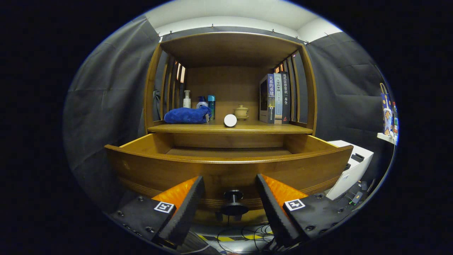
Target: Pull open the drawer, take out the items inside it, and place them on the countertop above the cabinet.
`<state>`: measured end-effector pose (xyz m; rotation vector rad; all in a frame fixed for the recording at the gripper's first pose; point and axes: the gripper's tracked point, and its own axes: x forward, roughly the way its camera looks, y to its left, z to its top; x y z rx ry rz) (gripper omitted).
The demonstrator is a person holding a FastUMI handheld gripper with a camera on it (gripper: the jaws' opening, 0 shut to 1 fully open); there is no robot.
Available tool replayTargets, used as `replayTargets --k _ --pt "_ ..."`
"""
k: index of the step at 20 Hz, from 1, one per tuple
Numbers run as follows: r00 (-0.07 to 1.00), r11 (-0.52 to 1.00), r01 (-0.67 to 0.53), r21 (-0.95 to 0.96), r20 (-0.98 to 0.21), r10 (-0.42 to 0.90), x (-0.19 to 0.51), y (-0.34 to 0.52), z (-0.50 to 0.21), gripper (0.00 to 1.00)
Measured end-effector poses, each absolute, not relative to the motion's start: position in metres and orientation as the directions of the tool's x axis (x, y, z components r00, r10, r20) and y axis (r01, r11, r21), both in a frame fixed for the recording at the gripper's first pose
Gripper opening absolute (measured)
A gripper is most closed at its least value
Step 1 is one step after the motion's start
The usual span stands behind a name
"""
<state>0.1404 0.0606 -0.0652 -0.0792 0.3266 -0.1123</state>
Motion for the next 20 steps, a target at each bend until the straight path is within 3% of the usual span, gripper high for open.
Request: replayTargets --k 20 --pt "0.941 0.987 0.101 -0.121 -0.312 -0.134 0.263 0.050 -0.076 0.98"
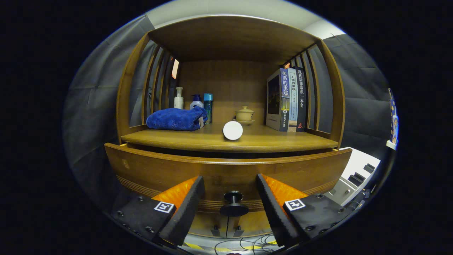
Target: Pull open the drawer, take out the items inside it, and place them on the countertop above the cabinet.
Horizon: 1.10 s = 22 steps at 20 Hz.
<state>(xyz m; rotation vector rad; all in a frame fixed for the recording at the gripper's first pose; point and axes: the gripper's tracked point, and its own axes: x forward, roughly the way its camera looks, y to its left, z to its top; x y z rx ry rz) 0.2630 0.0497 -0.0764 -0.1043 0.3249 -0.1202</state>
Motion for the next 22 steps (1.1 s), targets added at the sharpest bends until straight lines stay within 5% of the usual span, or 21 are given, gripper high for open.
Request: replayTargets --k 17,22 --pt "0.939 0.982 0.034 -0.188 -0.331 -0.096 0.281 0.067 -0.094 0.99" --pt "0.967 0.980 -0.040 -0.195 -0.254 -0.011 0.240 0.097 -0.030 0.99"
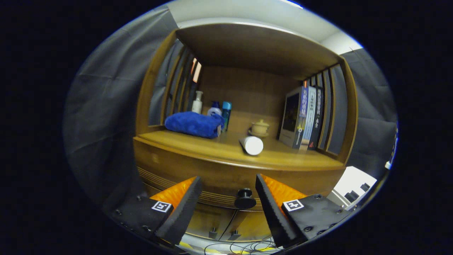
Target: Pull open the drawer, take out the items inside it, and place them on the countertop above the cabinet.
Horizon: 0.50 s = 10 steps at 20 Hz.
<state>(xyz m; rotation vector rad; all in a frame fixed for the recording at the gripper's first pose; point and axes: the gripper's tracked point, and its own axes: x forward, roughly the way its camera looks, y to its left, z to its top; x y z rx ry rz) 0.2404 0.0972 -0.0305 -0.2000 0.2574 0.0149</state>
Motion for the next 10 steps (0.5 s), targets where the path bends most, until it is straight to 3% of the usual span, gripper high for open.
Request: replayTargets --k 4,10 --pt "0.977 0.992 -0.078 -0.100 -0.207 0.056 0.213 0.106 0.038 0.99" --pt "0.997 0.998 0.004 -0.057 -0.081 -0.008 0.174 0.063 0.144 0.98"
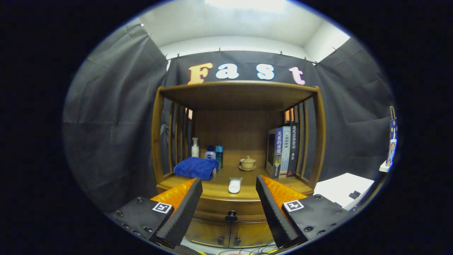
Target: Pull open the drawer, take out the items inside it, and place them on the countertop above the cabinet.
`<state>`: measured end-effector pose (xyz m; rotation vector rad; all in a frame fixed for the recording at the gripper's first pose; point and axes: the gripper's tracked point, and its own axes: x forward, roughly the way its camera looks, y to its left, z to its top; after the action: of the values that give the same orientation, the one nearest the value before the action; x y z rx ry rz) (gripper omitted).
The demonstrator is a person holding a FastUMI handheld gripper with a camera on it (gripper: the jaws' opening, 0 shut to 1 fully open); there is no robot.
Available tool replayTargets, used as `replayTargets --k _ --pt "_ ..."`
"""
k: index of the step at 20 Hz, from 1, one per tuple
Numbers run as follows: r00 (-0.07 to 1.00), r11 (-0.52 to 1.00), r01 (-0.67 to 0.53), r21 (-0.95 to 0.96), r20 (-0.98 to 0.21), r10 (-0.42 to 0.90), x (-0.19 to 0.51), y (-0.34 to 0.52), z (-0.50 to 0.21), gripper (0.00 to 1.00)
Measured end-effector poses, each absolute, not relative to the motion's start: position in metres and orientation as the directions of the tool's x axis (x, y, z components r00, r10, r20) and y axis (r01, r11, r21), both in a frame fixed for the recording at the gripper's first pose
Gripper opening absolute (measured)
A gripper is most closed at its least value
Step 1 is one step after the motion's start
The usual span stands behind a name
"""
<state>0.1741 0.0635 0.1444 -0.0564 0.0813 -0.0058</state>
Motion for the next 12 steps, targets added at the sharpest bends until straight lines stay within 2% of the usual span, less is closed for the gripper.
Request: replayTargets --k 5,8,12 --pt "0.997 0.993 0.038 -0.113 -0.059 -0.045 0.150 0.038 0.178 0.99" --pt "0.998 0.998 0.011 -0.065 -0.057 -0.014 0.147 0.044 0.184 0.99" --pt "0.999 0.999 0.036 -0.030 -0.035 -0.037 0.145 0.035 0.190 0.99"
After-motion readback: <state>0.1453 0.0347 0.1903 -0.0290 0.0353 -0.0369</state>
